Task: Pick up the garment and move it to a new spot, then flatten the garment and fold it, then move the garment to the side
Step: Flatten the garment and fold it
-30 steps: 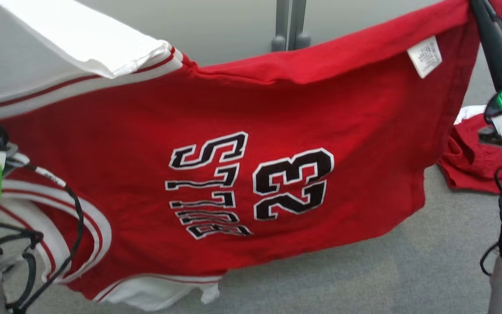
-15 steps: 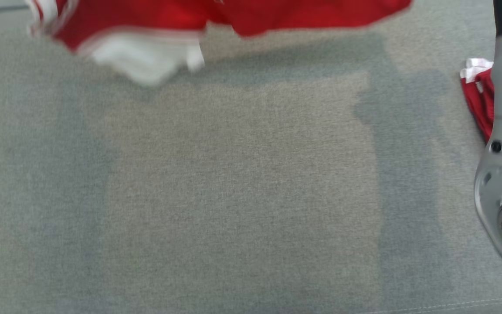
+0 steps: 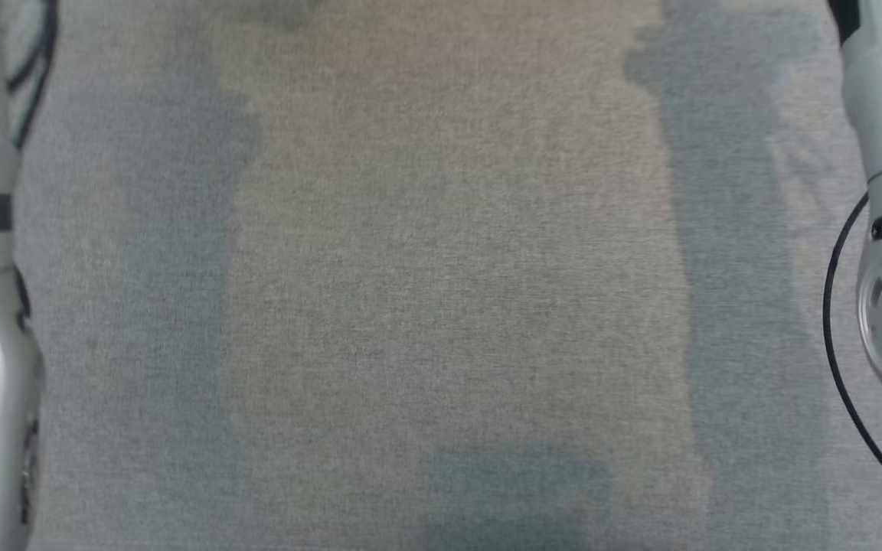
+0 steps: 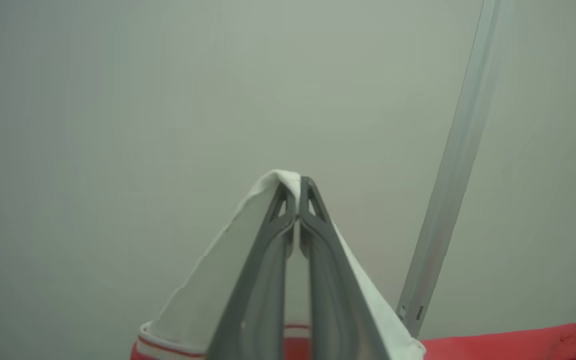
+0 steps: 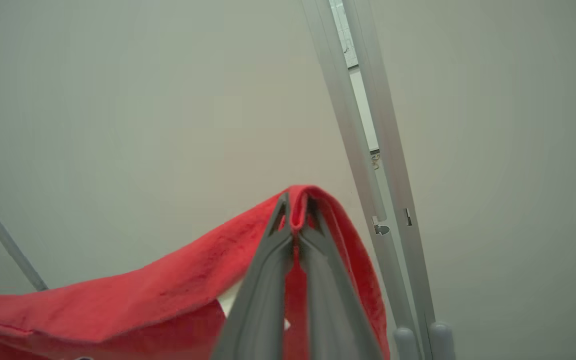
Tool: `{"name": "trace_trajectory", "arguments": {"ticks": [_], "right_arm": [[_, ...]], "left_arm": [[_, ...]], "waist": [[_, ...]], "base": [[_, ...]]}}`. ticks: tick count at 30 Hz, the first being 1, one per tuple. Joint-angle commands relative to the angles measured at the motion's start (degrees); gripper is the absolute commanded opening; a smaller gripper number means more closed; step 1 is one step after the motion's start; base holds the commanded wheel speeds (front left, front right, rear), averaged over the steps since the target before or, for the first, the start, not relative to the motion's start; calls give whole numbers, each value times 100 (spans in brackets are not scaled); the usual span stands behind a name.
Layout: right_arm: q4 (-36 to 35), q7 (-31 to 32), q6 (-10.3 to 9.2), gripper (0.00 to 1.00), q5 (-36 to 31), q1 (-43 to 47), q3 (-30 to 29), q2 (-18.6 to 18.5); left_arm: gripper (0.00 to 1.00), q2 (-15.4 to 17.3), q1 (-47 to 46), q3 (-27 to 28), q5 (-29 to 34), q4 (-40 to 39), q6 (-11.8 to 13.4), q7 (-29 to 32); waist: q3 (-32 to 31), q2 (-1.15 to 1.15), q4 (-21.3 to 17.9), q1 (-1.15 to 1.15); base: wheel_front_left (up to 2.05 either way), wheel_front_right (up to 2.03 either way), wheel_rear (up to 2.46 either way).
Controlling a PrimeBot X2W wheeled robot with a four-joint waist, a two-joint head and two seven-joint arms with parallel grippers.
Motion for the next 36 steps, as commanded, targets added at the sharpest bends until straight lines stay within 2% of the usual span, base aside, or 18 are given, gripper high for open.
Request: {"name": "trace_trajectory", "arguments": {"ticks": [1,5,10,15,20,24,25,29,36], "right_arm": [[79,-46,0,0,157,163,97,-83],[2,83,1,0,670,520,665,-130],[-950,438,0,0,1790,1255,1459,-582],[-2064,713,0,0,2782,2348,1674,-1112],[-3127,874,1,0,3384,3816,1653,-1349],[-3910,919,0,0,3614,4999,1521,-1304],[-3910,919,0,0,3614,4999,1521,-1304],[-4582,954,0,0,3625,5981,1402,-1159],[-4991,827,1,0,3217,7265,1137,-687]], "left_arm": [[0,-28,201,-37,-44,26,-163,-62],[0,11,713,-108,-228,-217,-502,-170],[0,255,1659,-45,-523,-1291,-634,-163],[0,479,3044,84,-803,-2767,-418,136],[0,651,4782,178,-1069,-4116,-68,366],[0,580,6089,312,-1396,-4732,190,348],[0,580,6089,312,-1396,-4732,190,348],[0,427,7137,438,-1717,-5016,224,169],[0,67,8343,397,-1893,-4517,188,-253]], "waist": [[395,0,295,-1],[514,0,285,-1],[449,0,151,-1],[276,0,15,-1],[-74,0,-75,-1],[-344,0,-135,-1],[-344,0,-135,-1],[-577,0,-220,-1],[-1108,0,-340,-1]], "base": [[0,0,0],[0,0,0],[0,0,0],[0,0,0],[0,0,0],[0,0,0],[0,0,0],[0,0,0],[0,0,0]]}}
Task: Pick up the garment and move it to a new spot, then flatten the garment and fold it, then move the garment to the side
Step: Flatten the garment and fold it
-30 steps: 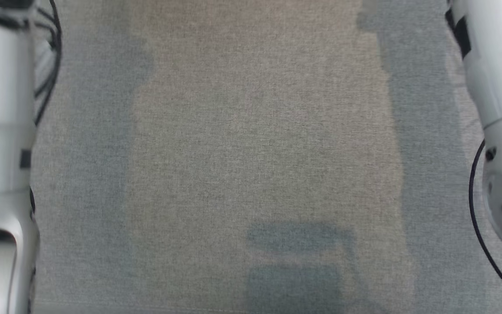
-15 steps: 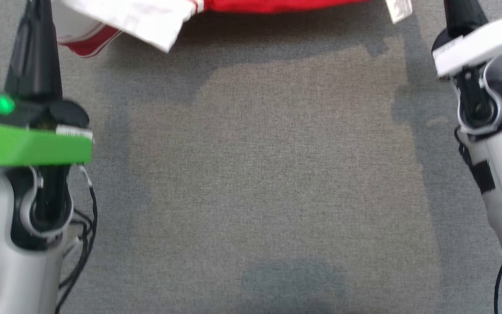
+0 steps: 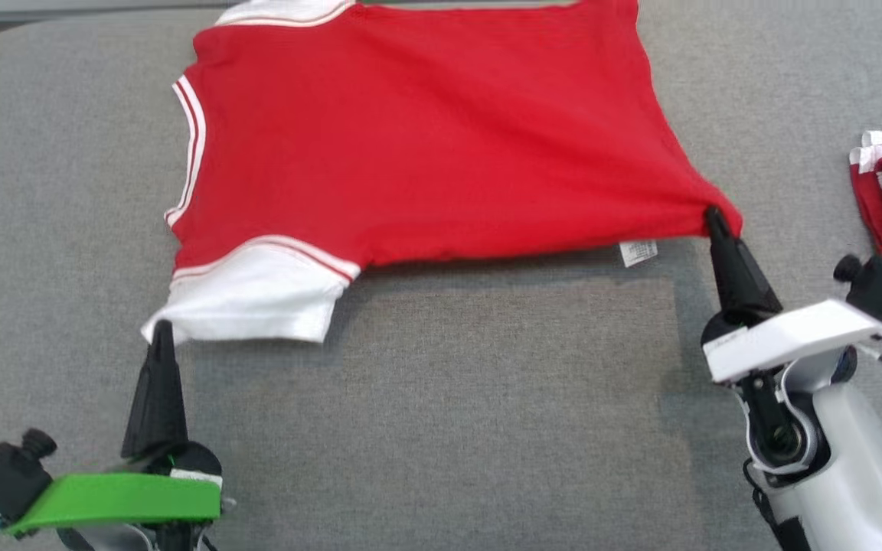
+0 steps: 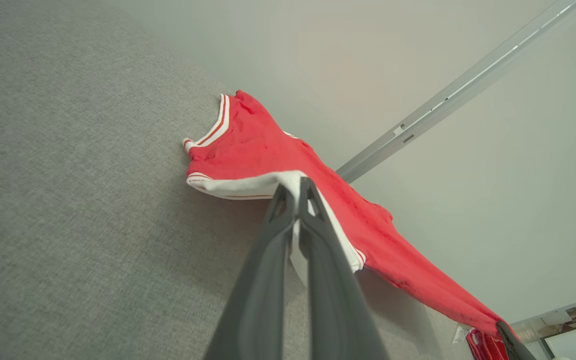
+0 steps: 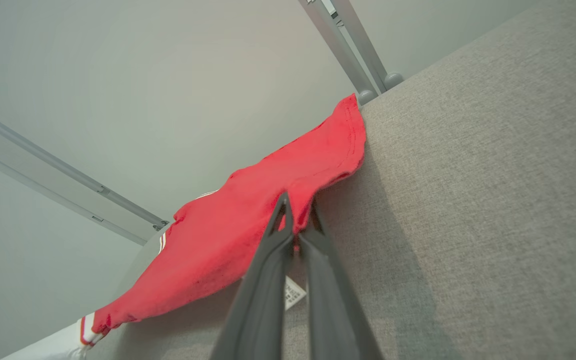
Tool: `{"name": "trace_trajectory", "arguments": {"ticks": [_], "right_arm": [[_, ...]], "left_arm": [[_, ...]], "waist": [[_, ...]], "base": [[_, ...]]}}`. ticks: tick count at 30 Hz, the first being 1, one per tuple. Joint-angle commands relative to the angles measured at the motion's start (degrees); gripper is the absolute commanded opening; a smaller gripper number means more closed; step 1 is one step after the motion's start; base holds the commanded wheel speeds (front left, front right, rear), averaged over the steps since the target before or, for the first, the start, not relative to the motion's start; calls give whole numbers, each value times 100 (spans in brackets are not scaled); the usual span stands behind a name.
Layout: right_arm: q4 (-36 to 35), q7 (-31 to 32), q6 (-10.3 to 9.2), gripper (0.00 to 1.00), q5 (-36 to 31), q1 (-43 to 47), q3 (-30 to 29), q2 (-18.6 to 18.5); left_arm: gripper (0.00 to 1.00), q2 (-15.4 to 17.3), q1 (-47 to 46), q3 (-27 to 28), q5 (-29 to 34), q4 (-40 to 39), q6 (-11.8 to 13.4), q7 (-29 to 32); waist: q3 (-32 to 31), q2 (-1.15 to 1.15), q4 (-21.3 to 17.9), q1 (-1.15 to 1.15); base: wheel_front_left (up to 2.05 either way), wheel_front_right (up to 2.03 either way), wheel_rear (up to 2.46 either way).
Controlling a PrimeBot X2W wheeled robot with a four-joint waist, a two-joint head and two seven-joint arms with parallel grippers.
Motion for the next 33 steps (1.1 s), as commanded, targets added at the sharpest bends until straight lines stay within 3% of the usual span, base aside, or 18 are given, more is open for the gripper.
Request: {"name": "trace_trajectory", "arguments": {"ticks": [1,5,13,19,33], "right_arm": [[5,-64,2,0,-89,163,-44,58],[136,-80,2,0,-286,590,-159,334],[232,-8,1,0,-594,1334,-248,569],[230,116,1,0,-843,1869,-277,639],[-215,545,1,0,-1071,2840,-484,684]], "left_arm": [[0,3,160,-2,45,95,-32,-54],[0,-135,540,-65,109,625,-70,-188],[0,-91,1234,-68,262,1143,-166,-292],[0,86,1821,-132,312,1194,-146,-241],[0,262,2766,-230,318,774,-49,-145]], "waist": [[-344,0,-119,0],[-680,0,-146,0],[-1410,0,-202,0],[-1776,0,-305,0],[-1918,0,-410,0]], "base": [[0,0,0],[0,0,0],[0,0,0],[0,0,0],[0,0,0]]}}
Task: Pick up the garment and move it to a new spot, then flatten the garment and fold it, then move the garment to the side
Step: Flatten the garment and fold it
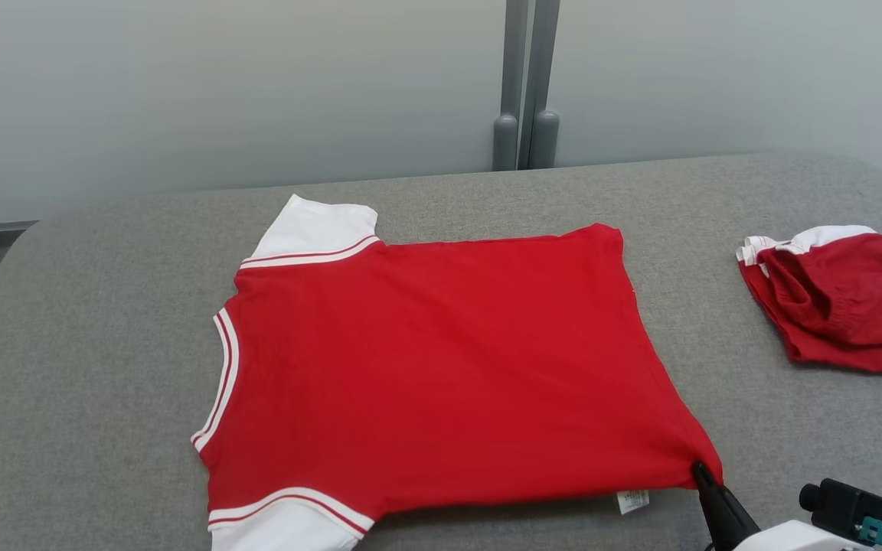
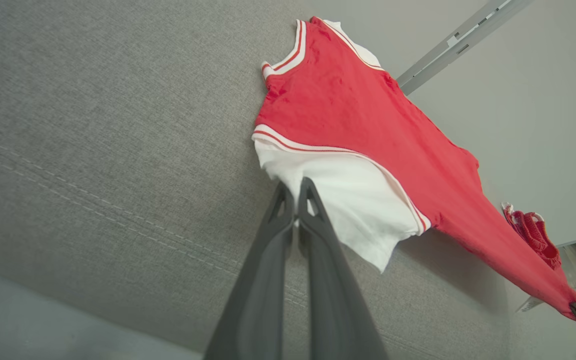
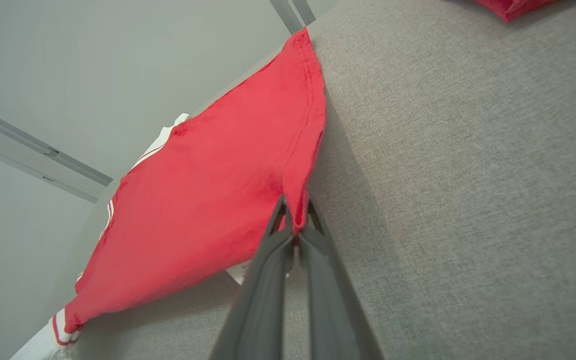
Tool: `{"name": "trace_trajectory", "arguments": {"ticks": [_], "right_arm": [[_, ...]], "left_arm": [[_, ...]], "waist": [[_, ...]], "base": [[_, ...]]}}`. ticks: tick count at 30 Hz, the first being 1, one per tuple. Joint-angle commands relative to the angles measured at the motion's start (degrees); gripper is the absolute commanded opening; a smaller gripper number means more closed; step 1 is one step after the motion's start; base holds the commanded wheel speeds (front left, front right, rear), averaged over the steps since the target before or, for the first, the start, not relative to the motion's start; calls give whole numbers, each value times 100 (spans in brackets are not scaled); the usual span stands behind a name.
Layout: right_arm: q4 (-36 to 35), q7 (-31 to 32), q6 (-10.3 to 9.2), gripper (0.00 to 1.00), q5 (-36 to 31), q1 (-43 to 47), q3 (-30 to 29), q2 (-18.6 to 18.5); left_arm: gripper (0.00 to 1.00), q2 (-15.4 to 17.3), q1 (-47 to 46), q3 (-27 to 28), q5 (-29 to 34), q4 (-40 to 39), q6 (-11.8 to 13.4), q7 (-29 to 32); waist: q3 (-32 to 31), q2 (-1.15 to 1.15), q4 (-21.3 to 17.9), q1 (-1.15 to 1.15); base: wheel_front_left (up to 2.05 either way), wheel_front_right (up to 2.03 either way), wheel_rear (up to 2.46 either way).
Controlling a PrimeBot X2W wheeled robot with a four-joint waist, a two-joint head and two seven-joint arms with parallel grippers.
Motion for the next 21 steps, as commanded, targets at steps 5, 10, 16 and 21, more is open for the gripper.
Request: {"name": "trace_trajectory", "arguments": {"ticks": [5,10,16,21], "right_arm": [[-128,242,0,0,49,310,-68,-8],[-23,360,0,0,82,344,-92,-8],[176,327,0,0,129,116,-15,-6],[278,285,1,0,175,-88,31,-6]], "left_arm": [[0,83,145,-18,8,-177,51,78],[0,108,142,-33,-43,-217,64,132],[0,49,-67,-83,-138,-165,-58,182],[0,-82,-298,-82,-402,-188,-196,268]], "waist": [[8,0,-32,1],[10,0,-69,1],[-12,0,-59,1],[-37,0,-9,1]], "base": [[0,0,0],[0,0,0],[0,0,0],[0,0,0]]}}
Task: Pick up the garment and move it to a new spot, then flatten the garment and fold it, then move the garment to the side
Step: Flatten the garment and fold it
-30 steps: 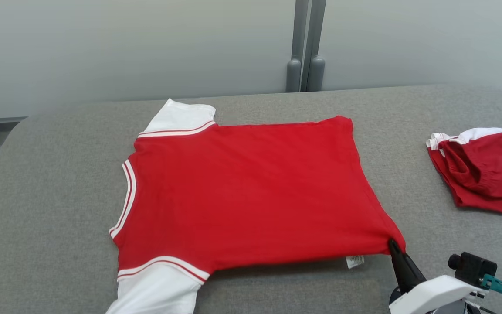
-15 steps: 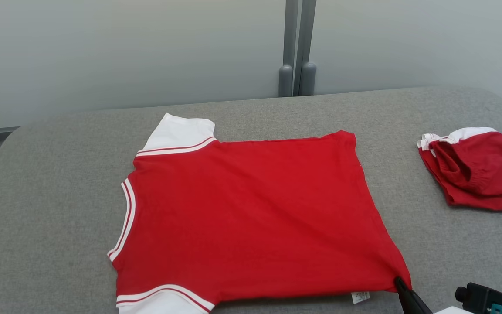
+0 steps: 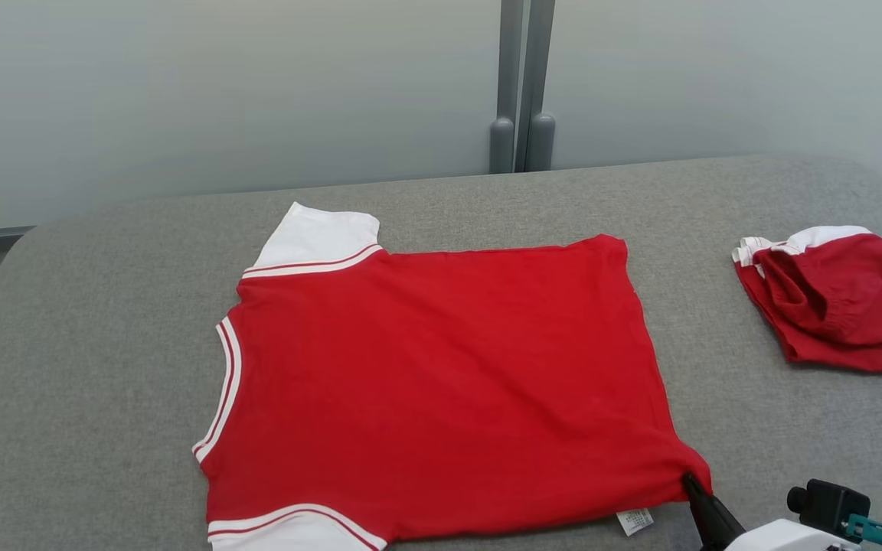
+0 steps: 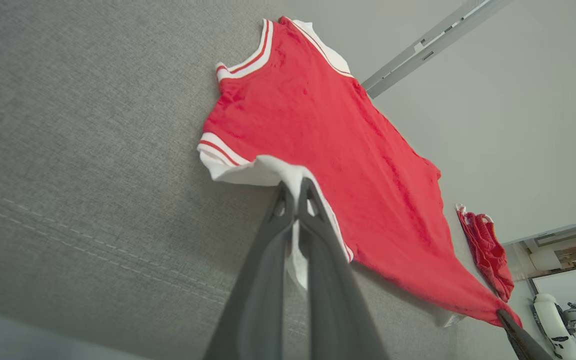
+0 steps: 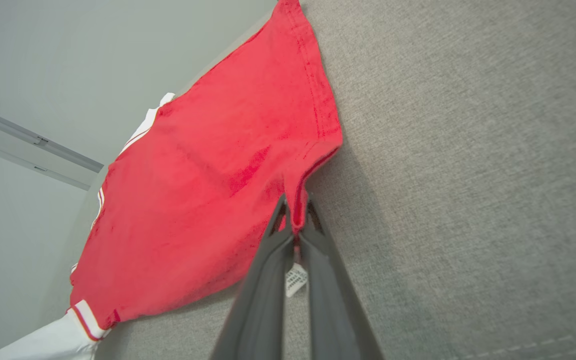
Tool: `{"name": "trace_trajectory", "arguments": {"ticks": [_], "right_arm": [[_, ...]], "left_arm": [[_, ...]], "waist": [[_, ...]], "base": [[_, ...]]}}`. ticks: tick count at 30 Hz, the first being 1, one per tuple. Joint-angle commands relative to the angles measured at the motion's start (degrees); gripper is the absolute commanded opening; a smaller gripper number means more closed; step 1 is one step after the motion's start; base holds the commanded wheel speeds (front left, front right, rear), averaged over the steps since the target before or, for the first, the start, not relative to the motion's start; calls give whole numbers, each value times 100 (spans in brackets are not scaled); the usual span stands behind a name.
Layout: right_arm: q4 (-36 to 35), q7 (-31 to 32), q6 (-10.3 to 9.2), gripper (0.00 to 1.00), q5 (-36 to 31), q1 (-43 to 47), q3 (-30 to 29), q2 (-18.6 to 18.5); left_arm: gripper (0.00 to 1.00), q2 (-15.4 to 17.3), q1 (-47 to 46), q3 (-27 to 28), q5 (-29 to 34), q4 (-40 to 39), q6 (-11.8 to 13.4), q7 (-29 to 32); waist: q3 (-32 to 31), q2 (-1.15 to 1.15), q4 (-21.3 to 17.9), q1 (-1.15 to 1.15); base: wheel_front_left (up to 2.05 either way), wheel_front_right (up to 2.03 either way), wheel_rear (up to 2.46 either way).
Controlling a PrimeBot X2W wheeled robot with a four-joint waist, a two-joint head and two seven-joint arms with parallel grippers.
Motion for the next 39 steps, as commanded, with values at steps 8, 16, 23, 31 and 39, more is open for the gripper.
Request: {"name": "trace_trajectory", "arguments": {"ticks": [8,16,23,31,39], "right_arm": [[377,-93,2,0,452,-475,149,-8],[926,-118,2,0,592,-1014,109,-9],[1680,-115,2,0,842,-1824,24,-10],[2676,-264,2,0,897,-2738,40,-9],[3449,-488,2,0,904,-3428,271,-9]], "left_arm": [[0,-366,-998,96,-466,447,-221,4],[0,-475,-2140,66,-342,1264,-326,-24],[0,-617,-3060,137,-293,2224,-448,-197],[0,-727,-4014,124,-137,3318,-583,-362],[0,-758,-4681,-10,36,4143,-691,-445]], "waist": [[-89,0,133,0],[-70,0,166,0],[106,0,133,0],[377,0,136,0],[630,0,121,0]], "base": [[0,0,0],[0,0,0],[0,0,0],[0,0,0],[0,0,0]]}}
